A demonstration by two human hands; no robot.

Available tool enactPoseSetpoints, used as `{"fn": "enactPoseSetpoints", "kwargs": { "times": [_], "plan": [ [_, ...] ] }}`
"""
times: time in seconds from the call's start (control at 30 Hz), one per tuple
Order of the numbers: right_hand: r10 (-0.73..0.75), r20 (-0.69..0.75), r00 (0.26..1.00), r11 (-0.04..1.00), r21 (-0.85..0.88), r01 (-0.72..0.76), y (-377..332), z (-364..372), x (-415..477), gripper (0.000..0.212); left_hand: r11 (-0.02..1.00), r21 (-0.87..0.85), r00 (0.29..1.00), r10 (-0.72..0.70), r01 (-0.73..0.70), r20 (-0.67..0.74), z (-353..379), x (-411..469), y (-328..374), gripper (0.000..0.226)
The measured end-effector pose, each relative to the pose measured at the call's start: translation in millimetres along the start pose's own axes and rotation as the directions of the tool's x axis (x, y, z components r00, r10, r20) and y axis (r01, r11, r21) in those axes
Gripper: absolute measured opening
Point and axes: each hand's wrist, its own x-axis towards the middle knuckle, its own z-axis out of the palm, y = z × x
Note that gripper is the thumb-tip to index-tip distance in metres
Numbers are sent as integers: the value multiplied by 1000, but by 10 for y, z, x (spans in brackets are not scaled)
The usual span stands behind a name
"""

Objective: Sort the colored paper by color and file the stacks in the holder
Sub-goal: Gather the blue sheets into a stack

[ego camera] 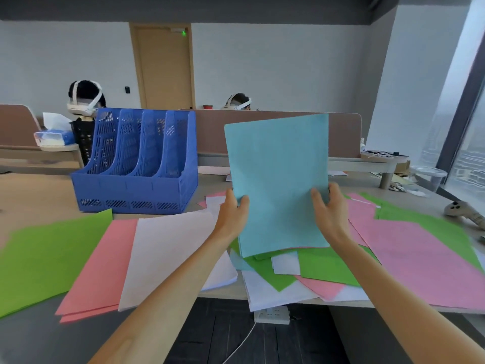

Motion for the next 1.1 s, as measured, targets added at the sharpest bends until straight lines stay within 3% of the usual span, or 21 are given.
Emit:
{"fn": "enactPoseSetpoints", "kwargs": {
  "times": [0.17, 0.3, 0.4, 0.47, 0.73, 0.83, 1.0, 1.1],
  "plan": [
    [12, 153, 988, 995, -104, 4, -289, 466, 102, 9, 1000, 6, 998, -7, 7, -63, -488, -30, -14, 22],
    [130, 333, 934, 982, -172, -76, -262, 938, -133, 20, 967, 193, 985, -153, 167, -85, -927, -158, -262, 38],
    [195, 468, 862, 971, -216, -103, -133, 1243, -332, 41, 894, 377, 970, -215, 243, -114, -1201, -236, -482, 50],
    [215, 506, 835, 967, -231, -109, -79, 1404, -466, 39, 830, 494, 966, -235, 258, -109, -1344, -303, -592, 48],
    [266, 568, 779, 905, -426, 2, -58, 1624, -729, 43, 673, 690, 958, -264, 265, -111, -1581, -396, -874, 62],
    [274, 570, 775, 873, -485, 48, -49, 1624, -721, 43, 561, 782, 953, -271, 273, -138, -1616, -406, -880, 65],
    [245, 526, 815, 843, -531, 89, 13, 1509, -663, 42, 267, 945, 976, -152, 190, -153, -1629, -425, -782, 38],
    [219, 483, 848, 807, -578, 120, 149, 1352, -575, 43, 220, 971, 994, -85, 90, -73, -1491, -386, -731, 31]
  ]
}}
